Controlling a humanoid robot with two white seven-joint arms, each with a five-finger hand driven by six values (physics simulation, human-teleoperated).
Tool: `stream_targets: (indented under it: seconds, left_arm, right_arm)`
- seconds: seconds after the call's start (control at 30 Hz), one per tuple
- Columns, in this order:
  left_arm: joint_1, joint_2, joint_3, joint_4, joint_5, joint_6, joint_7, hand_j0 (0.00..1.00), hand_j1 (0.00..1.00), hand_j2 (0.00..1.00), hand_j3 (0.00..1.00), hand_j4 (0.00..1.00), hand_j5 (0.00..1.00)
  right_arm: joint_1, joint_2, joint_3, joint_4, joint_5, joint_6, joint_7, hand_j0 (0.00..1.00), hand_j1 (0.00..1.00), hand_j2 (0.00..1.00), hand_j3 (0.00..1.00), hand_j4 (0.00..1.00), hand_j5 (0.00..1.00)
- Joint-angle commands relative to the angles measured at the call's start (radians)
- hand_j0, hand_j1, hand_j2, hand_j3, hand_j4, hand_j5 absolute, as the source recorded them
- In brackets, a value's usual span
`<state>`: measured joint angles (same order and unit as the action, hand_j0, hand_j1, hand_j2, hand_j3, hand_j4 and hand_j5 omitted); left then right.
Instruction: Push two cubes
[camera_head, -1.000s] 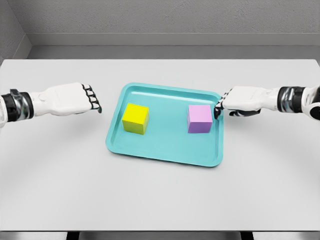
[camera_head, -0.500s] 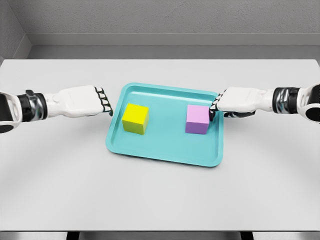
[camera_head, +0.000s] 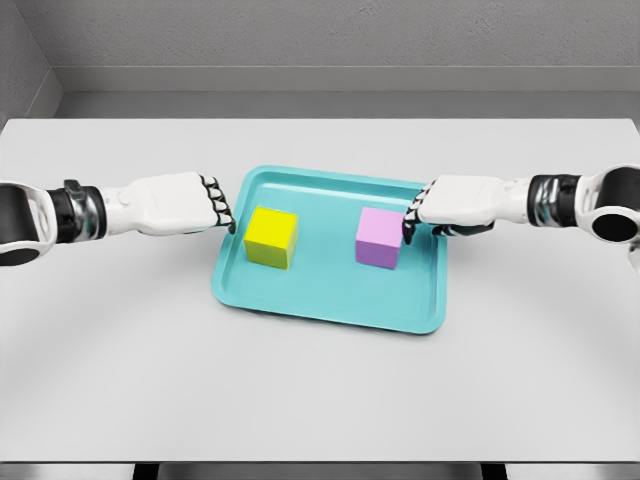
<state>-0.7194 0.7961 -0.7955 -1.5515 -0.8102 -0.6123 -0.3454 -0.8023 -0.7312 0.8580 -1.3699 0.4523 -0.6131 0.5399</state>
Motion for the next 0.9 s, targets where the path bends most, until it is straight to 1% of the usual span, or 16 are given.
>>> stream_targets:
  seconds: [0.0, 0.03, 0.23, 0.4, 0.63, 0.7, 0.77, 0.87]
  left_arm:
    - [0.000, -0.009, 0.001, -0.010, 0.003, 0.001, -0.003, 0.69, 0.69, 0.69, 0.69, 0.69, 0.69]
    - [0.000, -0.011, 0.001, -0.012, 0.005, 0.001, -0.015, 0.69, 0.69, 0.69, 0.69, 0.69, 0.69]
    - [0.003, -0.023, -0.001, -0.012, 0.005, 0.001, -0.017, 0.69, 0.69, 0.69, 0.69, 0.69, 0.69]
    - [0.002, -0.032, -0.008, -0.010, 0.005, 0.001, -0.017, 0.69, 0.69, 0.69, 0.69, 0.69, 0.69]
    - [0.002, -0.055, -0.008, -0.013, 0.005, 0.001, -0.017, 0.69, 0.69, 0.69, 0.69, 0.69, 0.69]
    - [0.002, -0.063, -0.007, -0.013, 0.008, 0.001, -0.037, 0.70, 0.70, 0.70, 0.70, 0.70, 0.70]
    - [0.000, -0.067, -0.007, -0.013, 0.008, 0.001, -0.037, 0.70, 0.70, 0.70, 0.70, 0.70, 0.70]
    - [0.000, -0.074, -0.007, -0.012, 0.006, 0.001, -0.038, 0.70, 0.70, 0.70, 0.70, 0.70, 0.70]
  right_arm:
    - [0.000, 0.009, -0.001, 0.002, -0.004, 0.002, 0.000, 0.58, 0.58, 0.58, 0.58, 0.58, 0.58]
    - [0.000, 0.009, -0.001, 0.002, -0.004, 0.002, 0.000, 0.58, 0.58, 0.58, 0.58, 0.58, 0.58]
    - [-0.002, 0.010, -0.001, 0.009, 0.008, 0.002, 0.002, 0.58, 0.58, 0.58, 0.58, 0.58, 0.58]
    - [-0.002, 0.012, -0.001, 0.057, 0.019, 0.002, 0.000, 0.58, 0.58, 0.58, 0.58, 0.58, 0.58]
    - [-0.003, 0.012, -0.002, 0.061, 0.020, 0.002, 0.000, 0.58, 0.58, 0.58, 0.58, 0.58, 0.58]
    - [-0.003, 0.012, -0.002, 0.060, 0.019, 0.002, 0.000, 0.58, 0.58, 0.58, 0.58, 0.58, 0.58]
    - [-0.003, 0.013, -0.004, 0.058, 0.019, 0.002, 0.000, 0.58, 0.58, 0.58, 0.58, 0.58, 0.58]
    - [-0.005, 0.035, -0.002, 0.060, 0.020, 0.002, 0.005, 0.58, 0.58, 0.58, 0.58, 0.58, 0.58]
